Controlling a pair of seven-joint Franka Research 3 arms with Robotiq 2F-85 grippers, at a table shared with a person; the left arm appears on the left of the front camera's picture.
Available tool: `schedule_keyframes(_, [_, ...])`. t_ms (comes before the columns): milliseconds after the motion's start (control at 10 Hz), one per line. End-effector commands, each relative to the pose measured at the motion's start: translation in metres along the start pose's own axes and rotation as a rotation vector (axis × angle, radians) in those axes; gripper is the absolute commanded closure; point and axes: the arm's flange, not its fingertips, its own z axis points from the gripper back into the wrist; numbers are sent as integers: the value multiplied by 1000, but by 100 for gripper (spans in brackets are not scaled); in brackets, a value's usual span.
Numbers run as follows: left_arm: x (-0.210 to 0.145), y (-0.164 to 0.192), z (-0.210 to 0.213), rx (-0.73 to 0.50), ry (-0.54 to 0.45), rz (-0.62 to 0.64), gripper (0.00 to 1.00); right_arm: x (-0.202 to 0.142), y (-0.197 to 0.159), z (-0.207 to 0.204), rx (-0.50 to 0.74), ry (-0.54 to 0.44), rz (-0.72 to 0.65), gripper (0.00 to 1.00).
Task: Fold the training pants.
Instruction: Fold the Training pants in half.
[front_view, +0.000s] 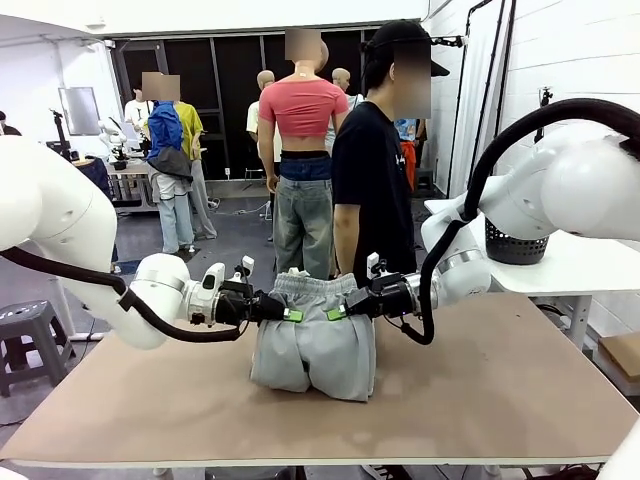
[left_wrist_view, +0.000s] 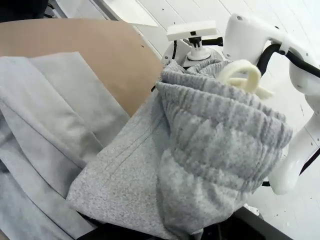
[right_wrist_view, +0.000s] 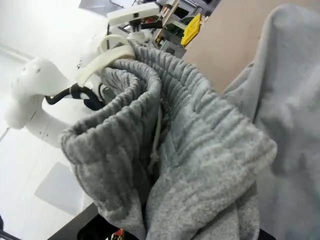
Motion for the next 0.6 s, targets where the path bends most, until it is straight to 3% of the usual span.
schedule_keyframes(0, [14,11,7,24,16,43,100,14,-10,17,-42,-12,-62,100])
schedule_keyframes(500, [11,10,-3,4,-4,27,100,10,-8,6,-14,-14,-39,100])
